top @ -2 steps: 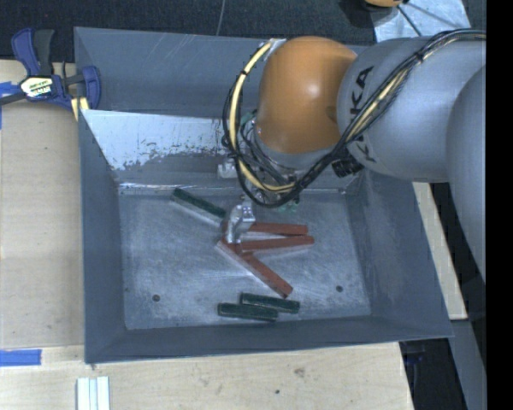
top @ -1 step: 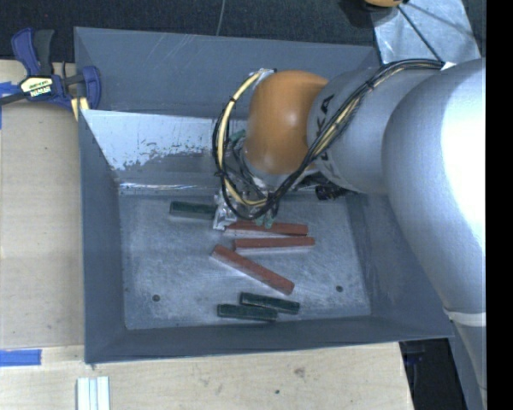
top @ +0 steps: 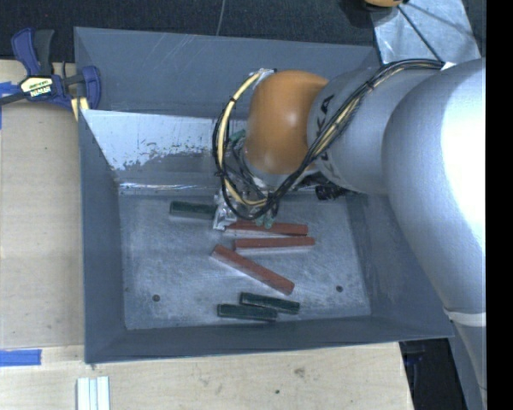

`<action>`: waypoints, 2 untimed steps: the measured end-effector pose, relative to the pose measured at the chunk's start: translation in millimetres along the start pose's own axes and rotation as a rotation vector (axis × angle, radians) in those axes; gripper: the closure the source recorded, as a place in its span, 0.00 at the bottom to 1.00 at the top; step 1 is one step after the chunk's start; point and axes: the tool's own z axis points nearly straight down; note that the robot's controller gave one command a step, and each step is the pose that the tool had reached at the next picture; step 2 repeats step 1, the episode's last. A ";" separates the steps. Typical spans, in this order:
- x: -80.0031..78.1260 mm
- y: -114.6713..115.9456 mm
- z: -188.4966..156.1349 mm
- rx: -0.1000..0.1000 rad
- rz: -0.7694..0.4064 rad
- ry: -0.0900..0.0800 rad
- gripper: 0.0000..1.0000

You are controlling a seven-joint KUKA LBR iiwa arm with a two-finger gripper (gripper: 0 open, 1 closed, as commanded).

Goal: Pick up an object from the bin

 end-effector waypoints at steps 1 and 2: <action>9.8 21.0 -130.0 0.006 -0.018 0.018 1.00; 9.8 21.0 -130.0 0.006 -0.018 0.018 1.00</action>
Offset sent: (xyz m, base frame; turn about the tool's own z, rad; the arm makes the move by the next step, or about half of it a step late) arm 0.0000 0.0000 0.0000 0.0000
